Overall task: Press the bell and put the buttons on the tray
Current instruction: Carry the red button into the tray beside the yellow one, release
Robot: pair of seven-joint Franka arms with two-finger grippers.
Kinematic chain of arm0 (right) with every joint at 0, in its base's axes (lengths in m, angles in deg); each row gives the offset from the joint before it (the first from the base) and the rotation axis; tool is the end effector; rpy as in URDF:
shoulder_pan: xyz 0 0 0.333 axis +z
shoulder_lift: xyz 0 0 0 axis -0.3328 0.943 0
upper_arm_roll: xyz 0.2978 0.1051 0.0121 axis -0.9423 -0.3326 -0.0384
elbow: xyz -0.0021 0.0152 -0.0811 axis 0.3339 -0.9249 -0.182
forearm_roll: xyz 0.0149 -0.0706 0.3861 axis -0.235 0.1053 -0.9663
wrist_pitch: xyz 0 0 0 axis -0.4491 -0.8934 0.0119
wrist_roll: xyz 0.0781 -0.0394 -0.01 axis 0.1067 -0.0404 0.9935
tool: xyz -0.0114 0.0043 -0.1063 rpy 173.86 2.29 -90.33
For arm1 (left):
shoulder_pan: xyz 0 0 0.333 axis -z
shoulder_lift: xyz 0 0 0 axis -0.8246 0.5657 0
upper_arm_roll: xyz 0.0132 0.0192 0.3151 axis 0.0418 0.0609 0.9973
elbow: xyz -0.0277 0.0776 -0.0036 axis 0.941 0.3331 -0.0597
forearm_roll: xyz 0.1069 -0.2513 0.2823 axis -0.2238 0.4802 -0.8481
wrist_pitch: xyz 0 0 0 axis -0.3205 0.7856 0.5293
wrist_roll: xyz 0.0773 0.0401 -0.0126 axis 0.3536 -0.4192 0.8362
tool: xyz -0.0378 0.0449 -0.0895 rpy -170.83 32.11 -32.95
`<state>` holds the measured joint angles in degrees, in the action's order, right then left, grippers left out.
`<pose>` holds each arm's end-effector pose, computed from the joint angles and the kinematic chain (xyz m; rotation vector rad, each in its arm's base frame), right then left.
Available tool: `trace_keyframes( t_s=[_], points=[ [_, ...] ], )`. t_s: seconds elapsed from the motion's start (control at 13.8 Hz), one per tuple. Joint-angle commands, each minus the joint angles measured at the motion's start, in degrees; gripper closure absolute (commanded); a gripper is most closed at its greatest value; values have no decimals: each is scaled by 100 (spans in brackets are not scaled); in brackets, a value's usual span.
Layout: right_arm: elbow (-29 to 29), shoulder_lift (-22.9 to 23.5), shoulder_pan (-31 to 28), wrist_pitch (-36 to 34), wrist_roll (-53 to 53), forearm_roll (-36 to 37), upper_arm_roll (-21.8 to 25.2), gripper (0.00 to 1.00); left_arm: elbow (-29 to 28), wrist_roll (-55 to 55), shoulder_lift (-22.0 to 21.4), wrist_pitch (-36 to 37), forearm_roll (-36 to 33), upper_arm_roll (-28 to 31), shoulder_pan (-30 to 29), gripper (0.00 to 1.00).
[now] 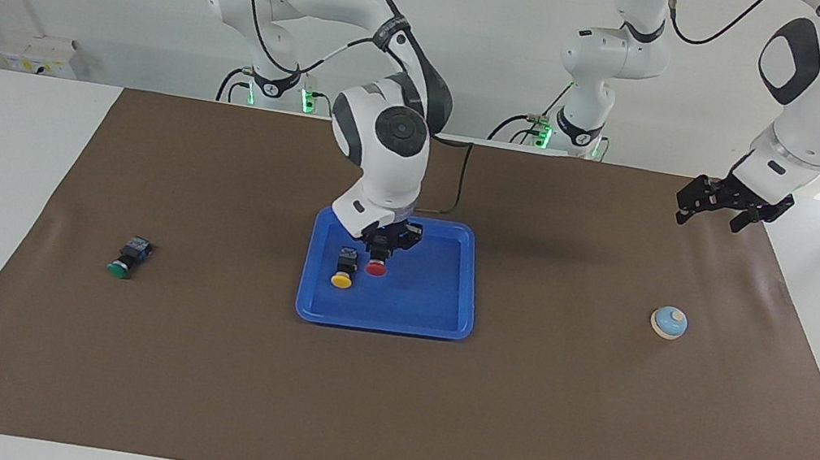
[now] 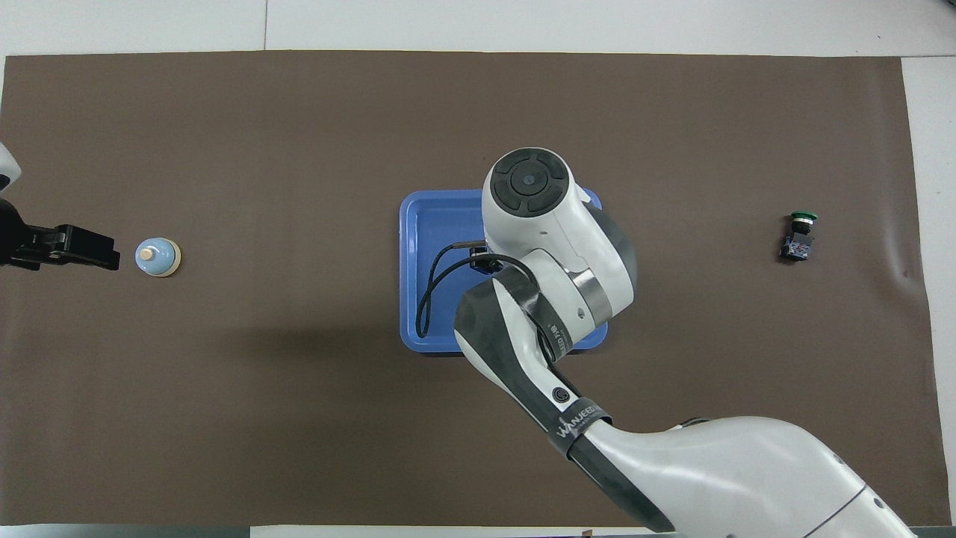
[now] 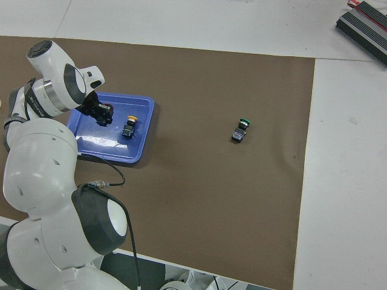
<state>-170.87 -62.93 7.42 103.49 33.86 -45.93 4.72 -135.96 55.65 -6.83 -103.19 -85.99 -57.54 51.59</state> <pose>0.5600 0.3477 0.3578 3.0898 0.0901 -0.1664 0.5404 0.0037 0.5603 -3.1363 0.1230 0.1130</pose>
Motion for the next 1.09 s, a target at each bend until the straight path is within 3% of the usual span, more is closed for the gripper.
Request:
trace_keyframes(
  t_s=[0.0, 0.22, 0.58, 0.65, 1.02],
  points=[
    [-420, 9, 47, 473, 589, -71, 15, 100, -22, 35, -75, -42, 79, 36, 26, 0],
    [-974, -26, 232, 966, 571, -115, 15, 100, -22, 35, -75, -42, 79, 36, 26, 0],
    [-1019, -44, 267, 1063, 46, -335, 15, 100, -22, 35, -75, -51, 79, 36, 26, 0],
    [-1063, -44, 311, 1151, -34, -327, 15, 1, -22, 35, -75, -51, 79, 36, 26, 0],
    [-687, -140, 250, 548, -176, -326, 41, 0, -22, 35, -75, -51, 79, 36, 26, 0]
  ],
)
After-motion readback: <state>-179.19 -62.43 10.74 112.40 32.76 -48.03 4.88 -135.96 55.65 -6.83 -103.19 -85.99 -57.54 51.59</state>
